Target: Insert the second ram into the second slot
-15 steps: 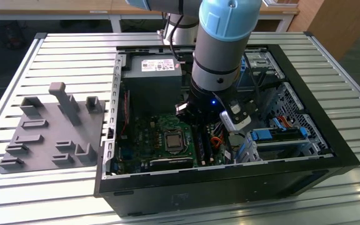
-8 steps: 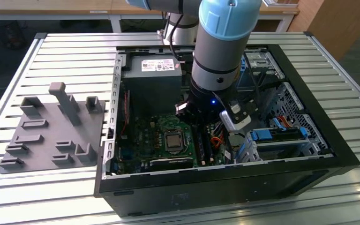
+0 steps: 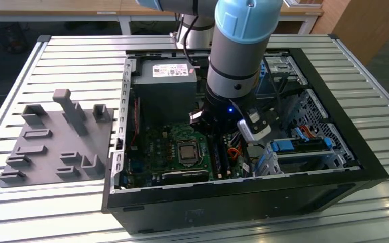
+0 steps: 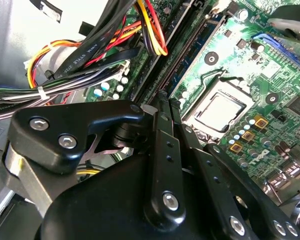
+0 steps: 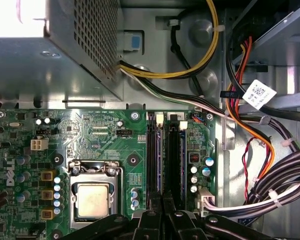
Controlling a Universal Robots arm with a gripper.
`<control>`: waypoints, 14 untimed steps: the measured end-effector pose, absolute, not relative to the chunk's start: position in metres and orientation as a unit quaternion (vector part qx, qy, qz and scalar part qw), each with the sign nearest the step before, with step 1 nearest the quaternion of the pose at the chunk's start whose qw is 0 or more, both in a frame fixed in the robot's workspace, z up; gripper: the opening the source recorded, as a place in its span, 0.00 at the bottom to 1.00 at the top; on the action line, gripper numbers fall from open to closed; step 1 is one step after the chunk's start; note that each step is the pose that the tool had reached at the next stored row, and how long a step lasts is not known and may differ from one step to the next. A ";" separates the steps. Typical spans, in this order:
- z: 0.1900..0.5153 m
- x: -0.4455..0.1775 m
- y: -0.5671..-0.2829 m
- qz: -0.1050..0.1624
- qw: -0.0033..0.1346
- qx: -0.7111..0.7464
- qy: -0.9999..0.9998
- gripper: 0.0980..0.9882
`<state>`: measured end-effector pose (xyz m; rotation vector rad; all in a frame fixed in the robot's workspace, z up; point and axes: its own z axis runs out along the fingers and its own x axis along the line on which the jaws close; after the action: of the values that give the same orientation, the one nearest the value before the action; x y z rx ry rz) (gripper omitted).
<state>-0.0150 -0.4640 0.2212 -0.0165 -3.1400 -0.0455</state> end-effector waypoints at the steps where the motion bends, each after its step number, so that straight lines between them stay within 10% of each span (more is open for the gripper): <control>1: 0.221 -0.015 -0.464 -0.015 0.001 -0.006 -1.000 0.04; 14: 0.219 -0.015 -0.464 -0.015 0.000 -0.012 -1.000 0.04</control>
<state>-0.0150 -0.4640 0.2189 -0.0382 -3.1401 -0.0456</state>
